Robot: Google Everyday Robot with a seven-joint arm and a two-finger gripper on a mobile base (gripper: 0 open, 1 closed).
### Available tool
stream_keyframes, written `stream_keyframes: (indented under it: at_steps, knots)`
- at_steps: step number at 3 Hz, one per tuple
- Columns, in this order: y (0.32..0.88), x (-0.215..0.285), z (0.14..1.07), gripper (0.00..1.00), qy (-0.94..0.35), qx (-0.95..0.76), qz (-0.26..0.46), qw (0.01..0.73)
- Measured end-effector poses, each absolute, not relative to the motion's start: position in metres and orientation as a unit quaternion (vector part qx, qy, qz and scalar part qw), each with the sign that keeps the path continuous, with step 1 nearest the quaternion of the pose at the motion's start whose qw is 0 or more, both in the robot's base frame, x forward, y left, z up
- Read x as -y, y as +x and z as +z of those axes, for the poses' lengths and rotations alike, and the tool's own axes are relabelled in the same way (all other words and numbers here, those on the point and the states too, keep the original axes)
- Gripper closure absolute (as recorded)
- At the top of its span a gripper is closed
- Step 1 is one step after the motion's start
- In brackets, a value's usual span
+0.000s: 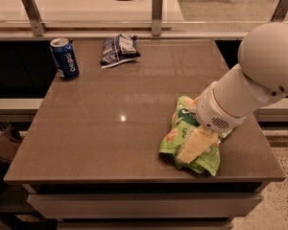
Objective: Move green rice chip bag near blue chip bag
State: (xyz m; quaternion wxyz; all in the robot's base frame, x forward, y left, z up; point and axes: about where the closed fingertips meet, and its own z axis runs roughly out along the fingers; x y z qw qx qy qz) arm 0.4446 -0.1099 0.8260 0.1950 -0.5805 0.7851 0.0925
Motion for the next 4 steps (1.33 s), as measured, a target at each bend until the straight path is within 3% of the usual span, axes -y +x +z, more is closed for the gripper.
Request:
stream_keyframes:
  at_steps: [4]
  knots:
    - [0.44,0.119,0.913,1.0,-0.586,-0.784,0.009,0.204]
